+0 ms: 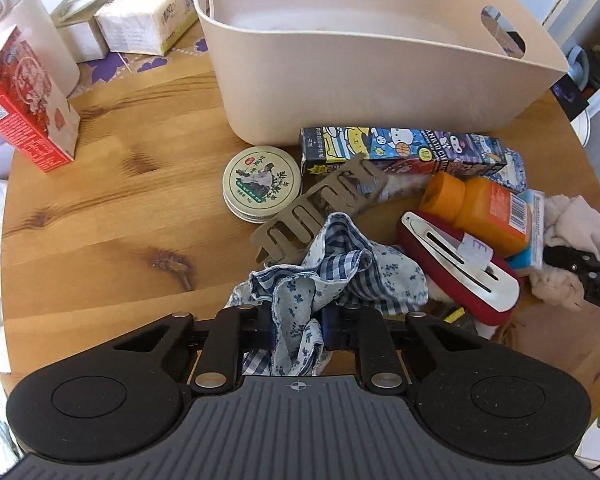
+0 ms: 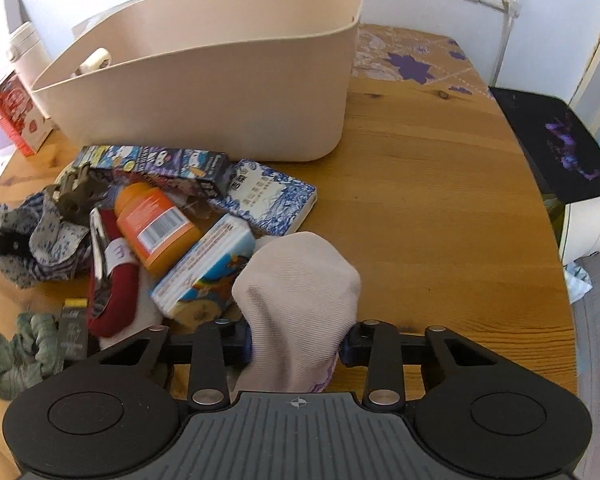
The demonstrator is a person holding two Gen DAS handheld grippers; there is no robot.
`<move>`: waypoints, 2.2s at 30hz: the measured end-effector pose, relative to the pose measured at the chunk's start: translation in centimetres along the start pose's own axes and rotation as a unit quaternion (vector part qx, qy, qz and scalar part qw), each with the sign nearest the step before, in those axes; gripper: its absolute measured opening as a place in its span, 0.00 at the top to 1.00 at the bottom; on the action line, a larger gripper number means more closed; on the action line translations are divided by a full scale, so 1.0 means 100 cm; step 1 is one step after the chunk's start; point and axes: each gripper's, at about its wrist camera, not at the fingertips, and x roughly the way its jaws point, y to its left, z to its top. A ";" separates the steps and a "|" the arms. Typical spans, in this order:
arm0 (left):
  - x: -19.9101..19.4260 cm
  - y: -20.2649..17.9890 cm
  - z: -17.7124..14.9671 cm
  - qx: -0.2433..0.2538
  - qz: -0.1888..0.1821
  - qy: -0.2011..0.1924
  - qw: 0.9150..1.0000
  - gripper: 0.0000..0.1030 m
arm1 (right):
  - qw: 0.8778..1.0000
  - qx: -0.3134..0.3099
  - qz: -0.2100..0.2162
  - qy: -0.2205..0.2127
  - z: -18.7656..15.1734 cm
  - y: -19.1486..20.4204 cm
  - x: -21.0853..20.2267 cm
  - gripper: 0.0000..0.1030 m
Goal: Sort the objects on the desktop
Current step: 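Grasp the blue gingham cloth with the left tool while the right tool grasps the beige sock, then carry both cloths over the basket and release them inside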
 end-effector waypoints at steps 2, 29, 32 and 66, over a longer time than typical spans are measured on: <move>-0.006 0.001 -0.004 -0.004 -0.001 -0.007 1.000 0.83 | 1.000 0.006 -0.002 -0.006 -0.003 -0.001 -0.007 0.67; -0.112 0.030 -0.051 -0.056 0.008 -0.128 0.990 0.85 | 0.992 0.000 -0.019 -0.123 -0.011 0.018 -0.110 0.67; -0.128 0.030 -0.047 -0.058 0.005 -0.155 0.986 0.85 | 0.989 -0.011 -0.020 -0.146 -0.001 0.020 -0.126 0.67; -0.081 0.003 0.133 -0.073 0.084 -0.197 0.974 0.85 | 0.977 -0.091 -0.044 -0.186 0.170 -0.009 -0.071 0.67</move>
